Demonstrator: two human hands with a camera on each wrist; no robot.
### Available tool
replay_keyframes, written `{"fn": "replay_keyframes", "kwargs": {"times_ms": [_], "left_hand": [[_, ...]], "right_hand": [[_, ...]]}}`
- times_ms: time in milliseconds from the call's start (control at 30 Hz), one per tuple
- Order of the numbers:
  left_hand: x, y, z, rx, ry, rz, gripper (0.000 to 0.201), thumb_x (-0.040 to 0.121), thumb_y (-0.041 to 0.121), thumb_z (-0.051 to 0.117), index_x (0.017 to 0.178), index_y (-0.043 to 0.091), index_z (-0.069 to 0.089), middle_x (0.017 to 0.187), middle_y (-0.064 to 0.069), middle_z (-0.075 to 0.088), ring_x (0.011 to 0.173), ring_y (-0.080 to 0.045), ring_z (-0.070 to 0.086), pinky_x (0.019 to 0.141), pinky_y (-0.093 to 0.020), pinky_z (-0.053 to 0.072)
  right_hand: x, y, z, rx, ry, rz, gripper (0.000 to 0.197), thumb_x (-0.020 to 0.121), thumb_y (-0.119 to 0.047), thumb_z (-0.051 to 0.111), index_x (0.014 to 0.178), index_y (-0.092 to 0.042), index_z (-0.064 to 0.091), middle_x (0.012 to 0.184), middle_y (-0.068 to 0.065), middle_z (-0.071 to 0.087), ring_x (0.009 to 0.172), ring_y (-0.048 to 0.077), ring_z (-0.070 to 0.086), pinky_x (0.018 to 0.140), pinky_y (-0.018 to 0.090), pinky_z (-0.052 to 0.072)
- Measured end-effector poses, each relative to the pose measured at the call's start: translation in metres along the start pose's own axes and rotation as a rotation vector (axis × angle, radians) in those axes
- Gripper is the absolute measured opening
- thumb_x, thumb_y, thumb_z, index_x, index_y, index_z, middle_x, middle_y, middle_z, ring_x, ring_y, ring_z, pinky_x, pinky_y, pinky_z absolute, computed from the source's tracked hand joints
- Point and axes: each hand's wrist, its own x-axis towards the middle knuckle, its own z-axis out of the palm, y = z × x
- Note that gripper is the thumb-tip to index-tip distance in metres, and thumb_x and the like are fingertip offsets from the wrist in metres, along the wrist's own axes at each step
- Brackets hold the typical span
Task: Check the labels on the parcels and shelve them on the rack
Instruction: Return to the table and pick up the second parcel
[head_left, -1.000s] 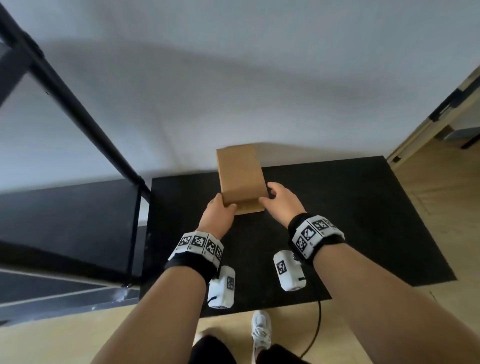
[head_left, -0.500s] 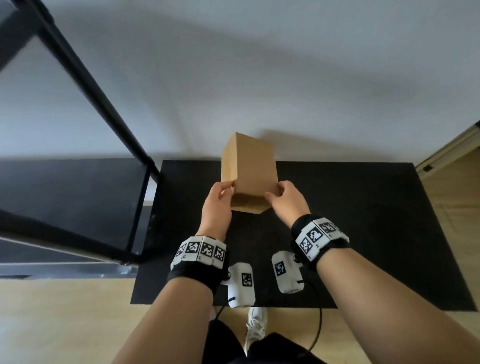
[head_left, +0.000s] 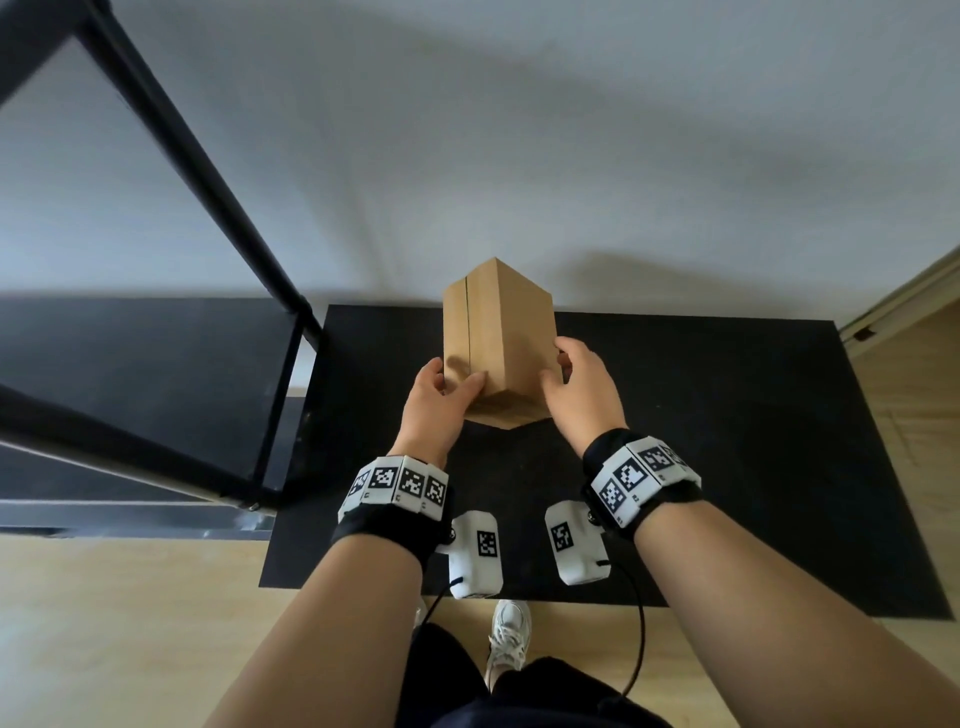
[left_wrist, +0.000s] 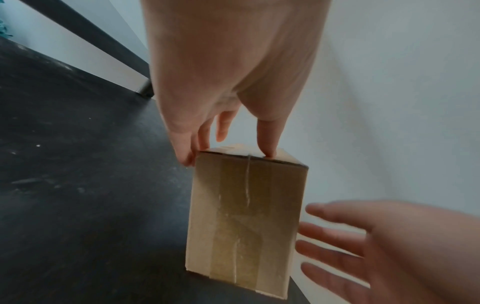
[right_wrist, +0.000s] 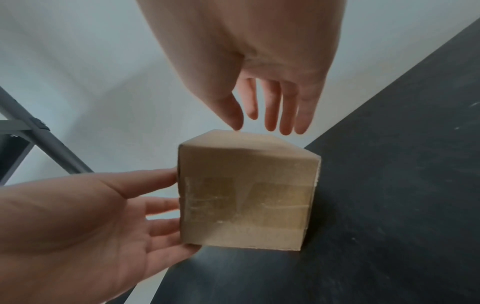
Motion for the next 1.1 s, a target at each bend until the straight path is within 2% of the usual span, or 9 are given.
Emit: {"fn": "replay_keyframes", "kwargs": {"times_ms": [167, 300, 433, 533, 633, 733, 867, 1000, 1100], "left_hand": [[0.001, 0.004, 0.009, 0.037, -0.033, 0.0, 0.067, 0.096, 0.03, 0.063, 0.154, 0.015, 0.034, 0.141, -0.005, 0.054, 0.124, -0.021, 0.056, 0.097, -0.029, 0.046], [-0.001, 0.008, 0.01, 0.034, 0.042, 0.073, 0.053, 0.099, 0.022, 0.059, 0.148, 0.011, 0.044, 0.133, 0.0, 0.057, 0.115, -0.012, 0.056, 0.093, -0.025, 0.044], [-0.003, 0.012, 0.005, 0.045, 0.137, 0.108, 0.037, 0.102, 0.023, 0.048, 0.137, 0.016, 0.059, 0.131, -0.002, 0.063, 0.117, -0.015, 0.06, 0.101, -0.036, 0.051], [-0.003, 0.011, -0.003, 0.084, 0.177, 0.145, 0.03, 0.101, 0.015, 0.042, 0.121, 0.021, 0.063, 0.127, -0.003, 0.061, 0.114, -0.019, 0.06, 0.082, -0.029, 0.055], [-0.004, 0.008, -0.007, 0.135, 0.165, 0.154, 0.021, 0.099, 0.013, 0.047, 0.111, 0.023, 0.061, 0.123, -0.005, 0.06, 0.11, -0.023, 0.06, 0.062, -0.022, 0.046], [-0.005, 0.008, -0.004, 0.127, 0.139, 0.145, 0.02, 0.098, 0.021, 0.054, 0.116, 0.021, 0.063, 0.121, -0.004, 0.061, 0.107, -0.02, 0.062, 0.072, -0.027, 0.055], [-0.007, 0.007, 0.003, 0.158, 0.119, 0.135, 0.036, 0.095, 0.019, 0.059, 0.132, 0.02, 0.056, 0.131, -0.001, 0.05, 0.115, -0.017, 0.056, 0.067, -0.015, 0.045], [-0.009, 0.0, 0.009, 0.239, 0.082, 0.097, 0.051, 0.093, 0.018, 0.065, 0.142, 0.018, 0.048, 0.14, -0.006, 0.046, 0.127, -0.023, 0.051, 0.098, -0.033, 0.049], [-0.011, -0.003, 0.012, 0.287, 0.036, 0.06, 0.059, 0.095, 0.02, 0.063, 0.15, 0.016, 0.04, 0.149, -0.007, 0.046, 0.133, -0.024, 0.05, 0.105, -0.038, 0.047]], "right_hand": [[-0.003, -0.004, 0.003, 0.04, -0.014, -0.002, 0.053, 0.098, -0.046, 0.046, 0.144, -0.019, 0.044, 0.136, 0.004, 0.053, 0.117, 0.019, 0.055, 0.083, 0.027, 0.042], [-0.003, -0.001, 0.004, 0.09, -0.048, 0.052, 0.052, 0.1, -0.044, 0.043, 0.144, -0.016, 0.045, 0.138, 0.005, 0.055, 0.122, 0.021, 0.054, 0.091, 0.029, 0.042], [-0.005, 0.001, 0.01, 0.134, -0.098, 0.069, 0.042, 0.102, -0.032, 0.043, 0.139, -0.014, 0.049, 0.13, 0.005, 0.061, 0.116, 0.021, 0.058, 0.089, 0.028, 0.044], [-0.003, 0.001, 0.018, 0.104, -0.151, 0.093, 0.038, 0.102, -0.025, 0.043, 0.137, -0.012, 0.05, 0.128, 0.006, 0.061, 0.109, 0.019, 0.059, 0.084, 0.027, 0.043], [-0.003, 0.003, 0.024, 0.071, -0.194, 0.136, 0.041, 0.102, -0.022, 0.043, 0.142, -0.011, 0.046, 0.134, 0.008, 0.058, 0.117, 0.022, 0.057, 0.087, 0.027, 0.042], [-0.005, 0.007, 0.024, 0.061, -0.144, 0.147, 0.045, 0.101, -0.02, 0.046, 0.145, -0.012, 0.042, 0.138, 0.01, 0.055, 0.122, 0.025, 0.056, 0.095, 0.031, 0.044], [-0.004, 0.01, 0.013, 0.069, -0.001, 0.082, 0.043, 0.099, -0.018, 0.05, 0.141, -0.015, 0.046, 0.132, 0.009, 0.055, 0.113, 0.024, 0.059, 0.088, 0.029, 0.046], [-0.005, 0.01, 0.003, 0.085, -0.001, 0.104, 0.041, 0.102, -0.028, 0.041, 0.14, -0.014, 0.049, 0.134, 0.007, 0.057, 0.12, 0.024, 0.056, 0.09, 0.03, 0.045], [-0.009, 0.014, 0.001, 0.069, -0.052, 0.158, 0.047, 0.101, -0.034, 0.046, 0.143, -0.012, 0.046, 0.138, 0.005, 0.056, 0.123, 0.022, 0.056, 0.088, 0.027, 0.044]]}}
